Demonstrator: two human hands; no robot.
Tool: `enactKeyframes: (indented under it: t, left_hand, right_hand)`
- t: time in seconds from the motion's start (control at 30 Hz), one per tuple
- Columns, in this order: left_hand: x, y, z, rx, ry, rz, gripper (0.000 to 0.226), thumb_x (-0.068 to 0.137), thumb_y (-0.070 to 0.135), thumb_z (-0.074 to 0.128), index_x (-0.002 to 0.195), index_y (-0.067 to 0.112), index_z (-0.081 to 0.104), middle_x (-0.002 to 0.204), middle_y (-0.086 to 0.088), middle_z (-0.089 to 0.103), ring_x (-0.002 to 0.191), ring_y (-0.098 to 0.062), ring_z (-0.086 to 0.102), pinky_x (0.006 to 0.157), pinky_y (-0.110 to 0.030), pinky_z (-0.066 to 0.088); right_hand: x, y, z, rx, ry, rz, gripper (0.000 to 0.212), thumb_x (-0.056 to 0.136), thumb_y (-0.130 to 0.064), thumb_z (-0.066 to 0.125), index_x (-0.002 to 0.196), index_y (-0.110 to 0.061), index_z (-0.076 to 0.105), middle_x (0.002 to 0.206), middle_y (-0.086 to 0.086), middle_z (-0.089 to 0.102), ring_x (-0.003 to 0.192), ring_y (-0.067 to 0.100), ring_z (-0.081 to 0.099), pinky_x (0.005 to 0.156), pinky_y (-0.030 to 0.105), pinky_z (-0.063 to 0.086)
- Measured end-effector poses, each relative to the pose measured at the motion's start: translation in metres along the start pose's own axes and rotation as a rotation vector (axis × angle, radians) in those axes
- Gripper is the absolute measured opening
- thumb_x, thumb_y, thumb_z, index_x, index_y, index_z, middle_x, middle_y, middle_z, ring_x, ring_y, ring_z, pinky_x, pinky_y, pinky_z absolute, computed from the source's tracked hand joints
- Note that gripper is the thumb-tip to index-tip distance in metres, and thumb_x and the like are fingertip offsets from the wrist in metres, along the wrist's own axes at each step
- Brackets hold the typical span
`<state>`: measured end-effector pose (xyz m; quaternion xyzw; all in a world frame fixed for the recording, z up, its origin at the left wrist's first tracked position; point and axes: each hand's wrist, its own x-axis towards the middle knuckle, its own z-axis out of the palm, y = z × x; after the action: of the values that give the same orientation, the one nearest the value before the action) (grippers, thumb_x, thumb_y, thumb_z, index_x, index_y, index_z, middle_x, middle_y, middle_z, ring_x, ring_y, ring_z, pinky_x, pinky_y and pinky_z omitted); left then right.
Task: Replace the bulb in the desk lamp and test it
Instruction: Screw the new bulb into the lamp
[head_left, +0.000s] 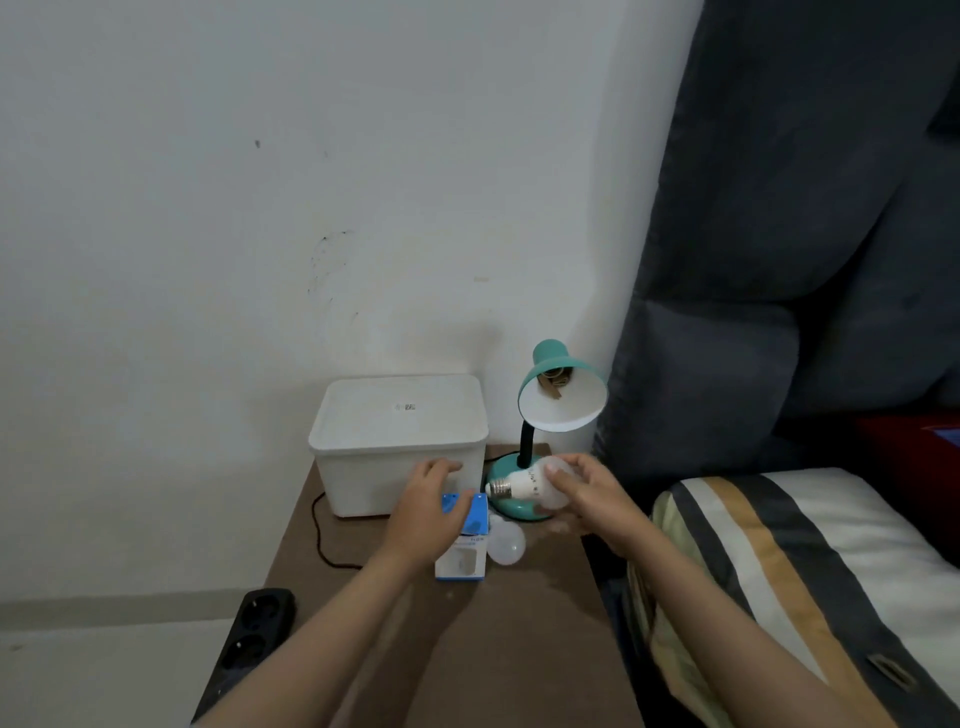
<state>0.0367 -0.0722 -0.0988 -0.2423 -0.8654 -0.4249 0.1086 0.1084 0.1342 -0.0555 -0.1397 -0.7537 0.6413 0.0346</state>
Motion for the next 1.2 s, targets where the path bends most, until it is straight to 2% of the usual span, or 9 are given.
enactKeyframes:
  t: [0.07,0.13,0.27,0.37,0.5,0.73,0.93,1.0,1.2]
  left_hand:
    - [0.011,0.017,-0.003,-0.020,0.011,0.056,0.035,0.086,0.025,0.061,0.119,0.016,0.053,0.121,-0.001,0.051,0.106,-0.013,0.053,0.087,-0.023,0.041]
    - [0.024,0.033,-0.004,-0.035,0.012,0.110,0.036,0.087,0.026,0.060,0.121,0.017,0.053,0.124,-0.001,0.049,0.110,-0.013,0.052,0.092,-0.024,0.041]
    - [0.049,0.059,-0.006,-0.063,0.024,0.190,0.034,0.087,0.025,0.060,0.120,0.017,0.054,0.124,-0.001,0.050,0.110,-0.013,0.052,0.093,-0.024,0.041]
    - [0.067,0.070,-0.004,-0.053,0.029,0.219,0.033,0.087,0.023,0.061,0.119,0.017,0.057,0.122,-0.002,0.052,0.111,-0.014,0.052,0.092,-0.023,0.040]
    - [0.086,0.075,0.003,-0.025,0.019,0.247,0.030,0.087,0.018,0.060,0.117,0.018,0.060,0.125,-0.003,0.052,0.116,-0.014,0.050,0.092,-0.019,0.035]
    - [0.103,0.076,0.014,-0.042,0.022,0.286,0.024,0.087,0.009,0.059,0.109,0.019,0.065,0.130,-0.005,0.051,0.119,-0.015,0.050,0.092,-0.018,0.035]
    - [0.113,0.072,0.019,-0.043,0.031,0.342,0.031,0.084,0.000,0.058,0.109,0.018,0.066,0.129,-0.007,0.058,0.118,-0.018,0.054,0.099,-0.030,0.044]
    - [0.115,0.072,0.020,-0.060,0.058,0.355,0.035,0.080,-0.006,0.057,0.107,0.015,0.067,0.115,-0.006,0.066,0.106,-0.020,0.062,0.092,-0.039,0.050]
    - [0.117,0.074,0.021,-0.108,0.071,0.338,0.039,0.076,-0.011,0.057,0.101,0.016,0.070,0.101,-0.005,0.071,0.092,-0.018,0.065,0.083,-0.036,0.054]
  right_hand:
    - [-0.007,-0.009,-0.010,-0.008,0.034,-0.039,0.025,0.093,-0.034,0.054,0.116,-0.024,0.048,0.106,0.014,0.062,0.064,0.027,0.070,0.050,0.034,0.057]
    - [-0.010,-0.013,-0.016,-0.025,0.116,-0.132,0.025,0.092,-0.032,0.055,0.115,-0.028,0.047,0.097,0.014,0.061,0.051,0.022,0.063,0.047,0.036,0.057]
    - [-0.005,-0.009,-0.023,-0.012,0.261,-0.285,0.037,0.084,-0.014,0.065,0.109,-0.037,0.050,0.114,0.009,0.052,0.079,0.028,0.068,0.059,0.032,0.059]
    - [0.002,-0.004,-0.026,-0.115,0.320,-0.383,0.047,0.076,-0.021,0.068,0.110,-0.047,0.046,0.122,0.008,0.046,0.092,0.025,0.065,0.073,0.035,0.059]
    - [0.013,-0.005,-0.019,-0.249,0.482,-0.531,0.048,0.077,-0.025,0.074,0.115,-0.035,0.048,0.115,-0.001,0.051,0.096,0.008,0.058,0.077,0.026,0.054]
    - [0.043,-0.007,-0.006,-0.285,0.586,-0.643,0.047,0.077,-0.015,0.075,0.118,-0.025,0.053,0.118,0.000,0.047,0.106,0.009,0.051,0.090,0.028,0.049]
    - [0.061,-0.009,0.009,-0.318,0.710,-0.696,0.046,0.076,-0.009,0.075,0.119,-0.013,0.057,0.119,0.013,0.041,0.101,0.013,0.049,0.086,-0.002,0.035]
    - [0.062,-0.011,0.015,-0.339,0.732,-0.692,0.046,0.076,-0.010,0.075,0.118,-0.013,0.058,0.119,0.014,0.042,0.097,0.011,0.047,0.080,0.006,0.042]
    - [0.065,-0.009,0.022,-0.289,0.769,-0.617,0.048,0.076,-0.019,0.077,0.119,-0.012,0.058,0.114,0.012,0.046,0.089,0.015,0.054,0.069,0.026,0.052]
